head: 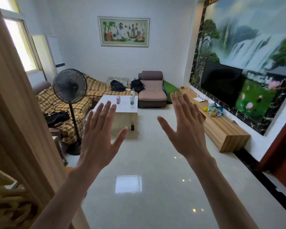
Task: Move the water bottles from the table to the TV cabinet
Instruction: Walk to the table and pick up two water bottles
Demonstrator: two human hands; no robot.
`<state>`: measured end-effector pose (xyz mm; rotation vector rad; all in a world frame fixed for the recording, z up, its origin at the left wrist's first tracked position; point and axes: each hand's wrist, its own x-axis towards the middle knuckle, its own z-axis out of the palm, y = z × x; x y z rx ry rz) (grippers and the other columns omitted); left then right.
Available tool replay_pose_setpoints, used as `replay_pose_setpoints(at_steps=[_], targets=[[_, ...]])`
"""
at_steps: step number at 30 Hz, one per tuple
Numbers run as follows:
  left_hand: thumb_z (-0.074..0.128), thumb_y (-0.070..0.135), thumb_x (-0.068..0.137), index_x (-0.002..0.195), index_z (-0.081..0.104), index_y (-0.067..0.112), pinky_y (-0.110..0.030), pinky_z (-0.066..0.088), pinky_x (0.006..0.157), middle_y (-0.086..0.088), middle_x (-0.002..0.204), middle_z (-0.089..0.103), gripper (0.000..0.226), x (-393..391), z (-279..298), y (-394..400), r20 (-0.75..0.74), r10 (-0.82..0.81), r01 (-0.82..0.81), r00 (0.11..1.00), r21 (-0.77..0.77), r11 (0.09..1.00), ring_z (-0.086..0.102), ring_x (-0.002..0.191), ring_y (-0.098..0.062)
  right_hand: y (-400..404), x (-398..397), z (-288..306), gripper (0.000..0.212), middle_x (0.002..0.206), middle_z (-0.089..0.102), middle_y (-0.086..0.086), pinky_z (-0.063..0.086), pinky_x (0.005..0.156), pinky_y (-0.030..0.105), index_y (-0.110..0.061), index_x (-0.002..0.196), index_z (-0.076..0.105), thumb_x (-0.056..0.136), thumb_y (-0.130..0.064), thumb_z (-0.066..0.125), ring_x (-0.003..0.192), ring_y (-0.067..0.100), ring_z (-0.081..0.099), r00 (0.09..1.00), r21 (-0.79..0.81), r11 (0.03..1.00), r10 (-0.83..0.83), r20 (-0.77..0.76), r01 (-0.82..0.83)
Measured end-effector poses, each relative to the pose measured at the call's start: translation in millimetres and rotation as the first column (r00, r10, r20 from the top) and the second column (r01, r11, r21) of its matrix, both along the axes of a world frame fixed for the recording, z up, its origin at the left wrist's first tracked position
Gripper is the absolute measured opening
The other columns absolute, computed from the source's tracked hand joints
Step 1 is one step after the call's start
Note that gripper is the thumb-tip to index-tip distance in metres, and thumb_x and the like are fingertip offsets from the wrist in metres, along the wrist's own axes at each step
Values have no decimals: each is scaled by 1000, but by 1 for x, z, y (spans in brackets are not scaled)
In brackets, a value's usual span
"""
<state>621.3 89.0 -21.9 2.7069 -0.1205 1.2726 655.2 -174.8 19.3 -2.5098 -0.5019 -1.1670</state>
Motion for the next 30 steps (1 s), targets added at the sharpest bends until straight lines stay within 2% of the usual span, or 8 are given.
replay_pose_setpoints(at_steps=[3, 6, 11, 18, 30], targets=[[32, 65, 103, 164, 21, 20, -41, 7, 133, 0, 175, 17, 77, 49, 6, 21, 13, -29, 29, 999, -11, 1000, 7, 163, -15, 25, 47, 1, 79, 168, 25, 2, 17, 126, 48, -20, 160, 22, 100, -71, 29, 158, 19, 11, 1000, -2, 1000, -5, 0, 5], [35, 64, 103, 164, 22, 20, -36, 1, 133, 0, 175, 17, 76, 93, 11, 38, 15, -52, 53, 999, -41, 998, 6, 163, -15, 42, 89, 3, 79, 168, 25, 1, 18, 127, 48, -20, 161, 22, 101, -70, 29, 158, 19, 10, 1000, -10, 1000, -14, 6, 14], [34, 64, 103, 163, 24, 18, -49, 12, 132, -1, 174, 18, 76, 161, 10, 57, -12, -82, 81, 997, -63, 995, 9, 163, -18, 56, 155, 3, 77, 168, 25, 1, 17, 127, 49, -20, 161, 22, 101, -68, 33, 158, 19, 10, 999, -32, 999, -37, 2, 37], [34, 63, 103, 163, 24, 19, -50, 15, 131, -2, 174, 20, 74, 269, -4, 76, -10, -86, 86, 996, -62, 994, 9, 163, -18, 72, 254, -8, 79, 168, 26, 3, 20, 125, 52, -18, 160, 24, 100, -69, 31, 158, 20, 12, 999, -18, 1000, -25, -34, 25], [36, 61, 104, 162, 27, 15, -55, 20, 129, -7, 172, 24, 75, 507, -4, 78, -31, -29, 28, 999, -32, 999, 14, 162, -22, 64, 505, -19, 77, 167, 28, 3, 18, 126, 48, -19, 160, 24, 101, -66, 38, 158, 18, 13, 1000, 10, 1000, 9, -11, -9]])
